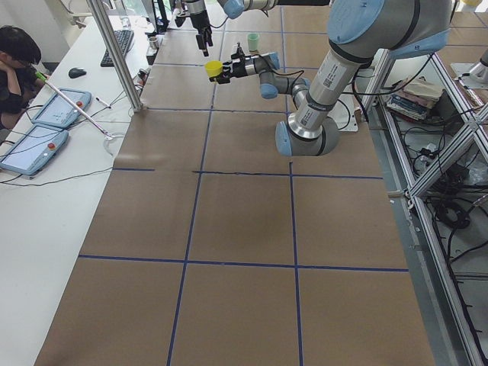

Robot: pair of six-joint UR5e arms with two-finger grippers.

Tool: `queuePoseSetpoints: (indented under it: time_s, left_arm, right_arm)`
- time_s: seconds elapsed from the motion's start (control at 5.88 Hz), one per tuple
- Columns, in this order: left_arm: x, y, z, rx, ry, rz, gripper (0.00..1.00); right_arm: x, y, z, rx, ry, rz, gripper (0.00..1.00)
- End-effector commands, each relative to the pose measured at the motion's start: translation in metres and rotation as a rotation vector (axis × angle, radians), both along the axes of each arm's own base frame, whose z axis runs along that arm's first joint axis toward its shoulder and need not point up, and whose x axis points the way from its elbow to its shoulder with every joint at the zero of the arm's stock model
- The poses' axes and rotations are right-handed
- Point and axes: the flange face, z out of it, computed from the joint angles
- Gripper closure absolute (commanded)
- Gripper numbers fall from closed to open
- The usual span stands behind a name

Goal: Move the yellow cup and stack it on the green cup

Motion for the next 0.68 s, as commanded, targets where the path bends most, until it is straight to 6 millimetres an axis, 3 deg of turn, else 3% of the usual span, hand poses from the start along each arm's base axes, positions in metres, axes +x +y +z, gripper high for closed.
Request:
queuePoseSetpoints:
  time_s: [0.0, 0.17, 0.51]
  left_arm:
    - [0.000, 0.000, 0.001, -0.001, 0.000, 0.002, 0.71]
    - [0.000, 0.000, 0.001, -0.001, -0.001, 0.005, 0.71]
    - [0.001, 0.000, 0.003, -0.003, -0.004, 0.008, 0.71]
  right_arm:
    - [-0.020, 0.005, -0.002, 0.020, 0.038, -0.006, 0.07]
    - [-0.035, 0.014, -0.001, 0.050, 0.068, -0.014, 0.08]
    - [-0.036, 0.014, 0.008, 0.051, 0.084, -0.012, 0.16]
